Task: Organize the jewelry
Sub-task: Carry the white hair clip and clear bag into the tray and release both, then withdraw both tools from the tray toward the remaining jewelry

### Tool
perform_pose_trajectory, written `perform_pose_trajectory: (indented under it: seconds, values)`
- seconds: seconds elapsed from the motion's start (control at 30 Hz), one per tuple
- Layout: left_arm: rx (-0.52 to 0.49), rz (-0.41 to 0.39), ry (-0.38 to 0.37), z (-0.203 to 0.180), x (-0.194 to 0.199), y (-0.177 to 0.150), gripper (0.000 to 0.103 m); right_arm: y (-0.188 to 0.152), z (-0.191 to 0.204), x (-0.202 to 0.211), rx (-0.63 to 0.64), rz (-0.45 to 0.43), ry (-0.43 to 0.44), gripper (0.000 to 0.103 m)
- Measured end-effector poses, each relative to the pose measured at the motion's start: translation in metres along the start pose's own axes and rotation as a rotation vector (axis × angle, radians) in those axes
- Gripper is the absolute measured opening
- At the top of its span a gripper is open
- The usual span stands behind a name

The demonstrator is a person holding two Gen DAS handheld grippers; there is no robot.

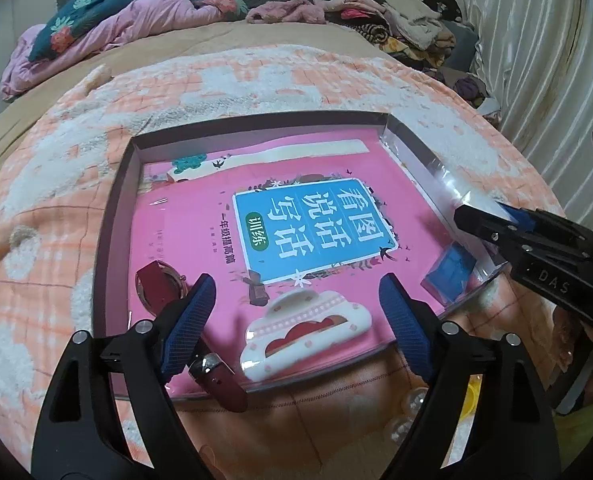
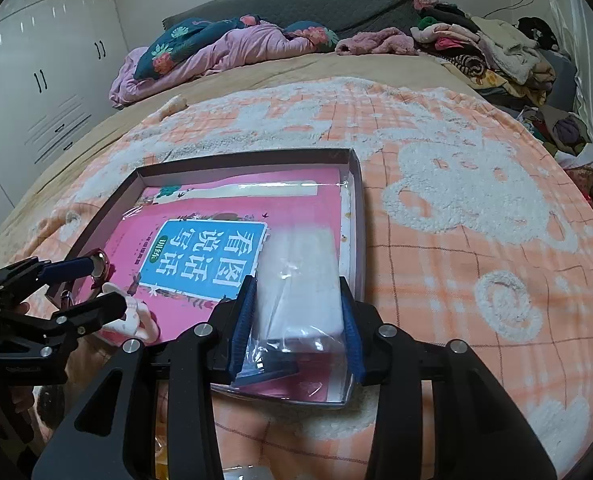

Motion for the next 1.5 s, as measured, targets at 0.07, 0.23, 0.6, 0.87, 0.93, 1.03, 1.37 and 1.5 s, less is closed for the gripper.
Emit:
perform_pose_trajectory:
  seconds: [0.07, 0.23, 0.6, 0.87, 0.93, 1.03, 1.37, 1.5]
  values:
    - [-0.002, -0.005, 0.003, 0.000, 0.003, 0.001, 0.078, 0.000, 0.000, 0.001, 0.000, -0.003, -0.001, 0.043]
    - [-0.003, -0.014, 0.000, 0.000, 0.009, 0.002, 0.080, 0.001, -0.003, 0.008, -0.009, -0.013, -0.004, 0.047]
    - [0.008, -0.066, 0.009, 0.004, 0.034, 0.014, 0.086, 0.014, -0.017, 0.045, -0.041, -0.096, -0.031, 0.062]
    - [0.037, -0.116, 0.032, 0.019, 0.055, 0.024, 0.092, 0.023, -0.020, 0.073, -0.065, -0.156, -0.030, 0.075]
    - [0.045, -0.136, 0.043, 0.024, 0.063, 0.026, 0.093, 0.024, -0.018, 0.079, -0.061, -0.170, -0.025, 0.075]
    - [0.058, -0.160, 0.054, 0.029, 0.073, 0.029, 0.093, 0.026, -0.012, 0.089, -0.053, -0.187, -0.015, 0.077]
    - [0.082, -0.222, 0.059, 0.033, 0.108, 0.032, 0.093, 0.030, 0.009, 0.125, -0.023, -0.248, 0.018, 0.082]
    - [0.086, -0.249, 0.041, 0.025, 0.121, 0.034, 0.093, 0.029, 0.014, 0.138, -0.018, -0.266, 0.031, 0.083]
Point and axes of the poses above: each gripper's, at about its wrist camera, not at the fingertips, and x roughly against the way its jaws point, z to its left, y to its top, the point moved 5 cm from there along -x, roughly the way its jaws point, and after that the axes turned 6 degrees about -z, right-handed, at the moved point
